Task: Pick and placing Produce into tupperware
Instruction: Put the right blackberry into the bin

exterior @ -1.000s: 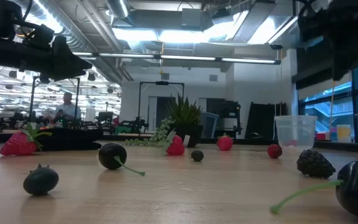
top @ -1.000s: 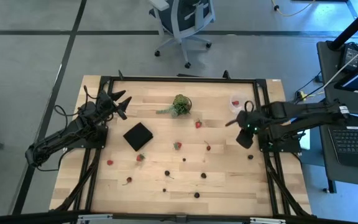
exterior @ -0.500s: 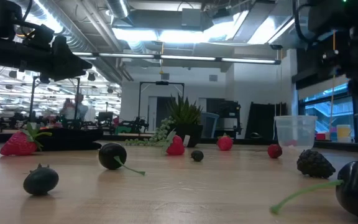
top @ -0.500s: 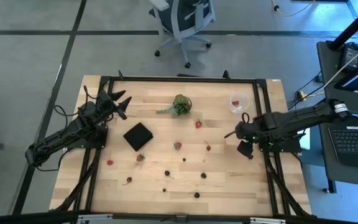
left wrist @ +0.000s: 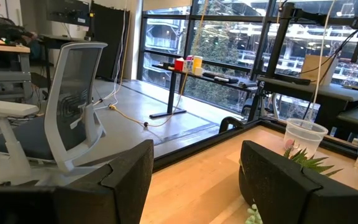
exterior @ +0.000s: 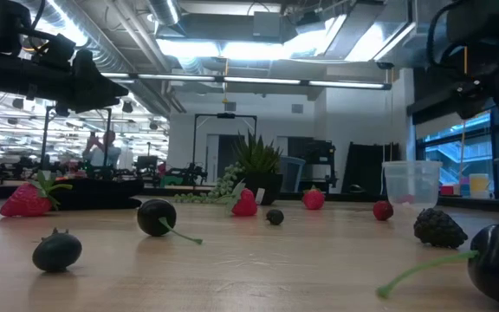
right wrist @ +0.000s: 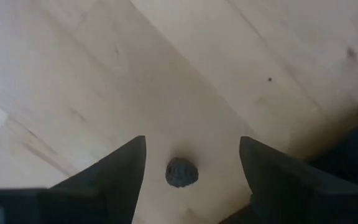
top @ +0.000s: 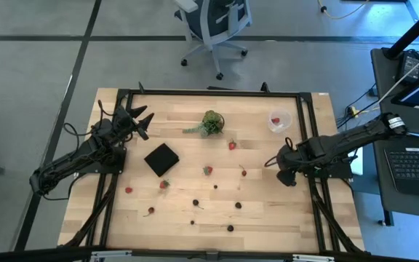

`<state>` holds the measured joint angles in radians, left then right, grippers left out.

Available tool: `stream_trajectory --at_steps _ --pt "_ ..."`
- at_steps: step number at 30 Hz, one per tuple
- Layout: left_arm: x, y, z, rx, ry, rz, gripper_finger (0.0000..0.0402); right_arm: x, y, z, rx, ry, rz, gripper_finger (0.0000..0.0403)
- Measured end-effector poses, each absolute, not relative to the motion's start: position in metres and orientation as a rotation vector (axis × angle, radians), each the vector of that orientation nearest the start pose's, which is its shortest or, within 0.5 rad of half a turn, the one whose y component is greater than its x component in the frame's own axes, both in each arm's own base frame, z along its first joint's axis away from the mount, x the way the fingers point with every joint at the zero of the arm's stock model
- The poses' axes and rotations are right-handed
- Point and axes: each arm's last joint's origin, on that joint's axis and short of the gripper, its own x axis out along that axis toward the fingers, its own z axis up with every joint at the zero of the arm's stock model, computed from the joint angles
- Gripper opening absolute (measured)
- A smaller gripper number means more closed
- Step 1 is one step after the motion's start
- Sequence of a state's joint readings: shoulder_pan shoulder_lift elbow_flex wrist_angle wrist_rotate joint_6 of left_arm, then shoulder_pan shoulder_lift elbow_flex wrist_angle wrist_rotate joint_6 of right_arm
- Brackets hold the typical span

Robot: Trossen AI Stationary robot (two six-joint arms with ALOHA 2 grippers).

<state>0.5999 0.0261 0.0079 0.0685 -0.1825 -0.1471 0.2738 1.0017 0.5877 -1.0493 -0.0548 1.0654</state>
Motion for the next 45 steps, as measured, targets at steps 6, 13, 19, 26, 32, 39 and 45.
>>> stream_trajectory --at_steps 6,13,19,26,32,39,45 --pt "0.078 0.060 0.171 -0.128 -0.108 0.777 0.0236 0.132 0.051 0.180 0.660 1.484 -0.538 0.0244" --pt "0.078 0.060 0.171 -0.128 -0.108 0.777 0.0236 0.132 0.066 0.170 0.698 1.517 -0.664 0.0234" --pt "0.078 0.060 0.171 -0.128 -0.108 0.777 0.0236 0.132 0.080 0.162 0.742 1.513 -0.758 0.0232" --pt "0.078 0.060 0.171 -0.128 -0.108 0.777 0.0236 0.135 0.091 0.154 0.768 1.501 -0.783 0.0232" --pt "0.078 0.060 0.171 -0.128 -0.108 0.777 0.0236 0.137 0.096 0.144 0.728 1.528 -0.834 0.0232" --pt "0.078 0.060 0.171 -0.128 -0.108 0.777 0.0236 0.142 0.100 0.135 0.724 1.548 -0.846 0.0232" --pt "0.078 0.060 0.171 -0.129 -0.108 0.777 0.0236 0.144 0.101 0.133 0.726 1.558 -0.847 0.0232"
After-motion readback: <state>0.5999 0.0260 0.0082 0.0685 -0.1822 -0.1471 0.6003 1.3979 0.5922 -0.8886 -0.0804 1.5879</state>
